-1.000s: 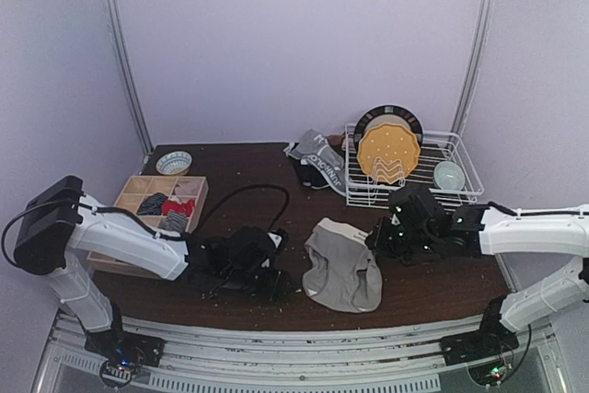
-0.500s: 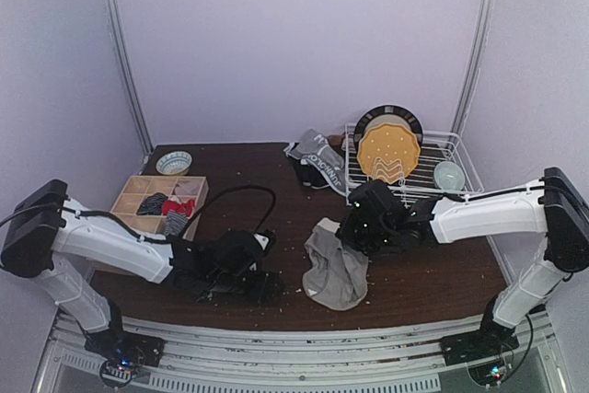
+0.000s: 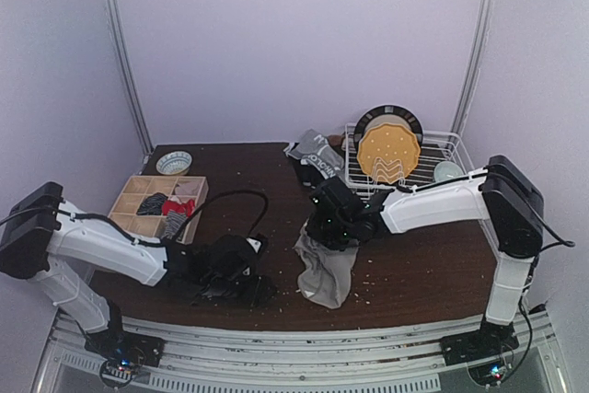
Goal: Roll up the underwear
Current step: Fold the underwear at the center of the board, then move the underwear to the center of the board.
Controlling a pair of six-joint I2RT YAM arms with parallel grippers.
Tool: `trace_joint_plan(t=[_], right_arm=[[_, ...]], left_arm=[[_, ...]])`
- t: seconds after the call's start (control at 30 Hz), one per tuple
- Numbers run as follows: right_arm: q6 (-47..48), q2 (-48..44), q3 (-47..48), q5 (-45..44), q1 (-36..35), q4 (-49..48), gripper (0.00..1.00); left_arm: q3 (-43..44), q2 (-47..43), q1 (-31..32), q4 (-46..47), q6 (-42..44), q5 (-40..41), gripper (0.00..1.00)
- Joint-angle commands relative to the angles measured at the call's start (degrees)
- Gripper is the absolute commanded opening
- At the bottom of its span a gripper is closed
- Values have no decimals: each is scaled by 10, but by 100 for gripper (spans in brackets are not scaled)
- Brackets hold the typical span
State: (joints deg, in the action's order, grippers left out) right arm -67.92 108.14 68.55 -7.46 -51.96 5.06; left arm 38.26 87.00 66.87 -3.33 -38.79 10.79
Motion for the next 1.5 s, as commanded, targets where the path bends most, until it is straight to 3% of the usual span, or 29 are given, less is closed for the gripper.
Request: trace_joint_plan(t=[0.0, 0.13, 0.23, 0.37, 0.53, 0.8, 1.13, 1.47], right_arm=[[53, 33, 67, 54, -9, 50, 33], [105, 49, 127, 73, -27, 93, 54], [134, 38, 152, 68, -34, 131, 57], [181, -58, 109, 35, -40, 148, 58], [222, -162, -9, -7, -41, 162, 56], [188, -280, -205, -35, -8, 63, 55], [182, -274, -253, 16, 29, -7, 55], [219, -203, -176, 28, 49, 8, 55]], left_arm=[[-16, -20, 4, 10, -13, 13, 63], [-24, -35, 5, 10, -20, 24, 63], [-25, -45, 5, 4, -22, 30, 63], [-15, -63, 5, -11, -17, 31, 67], [44, -53, 5, -16, 6, 1, 70], [210, 79, 2, -72, 40, -35, 72], [256, 169, -25, -61, -3, -115, 60], [272, 208, -42, -51, -10, -140, 43]])
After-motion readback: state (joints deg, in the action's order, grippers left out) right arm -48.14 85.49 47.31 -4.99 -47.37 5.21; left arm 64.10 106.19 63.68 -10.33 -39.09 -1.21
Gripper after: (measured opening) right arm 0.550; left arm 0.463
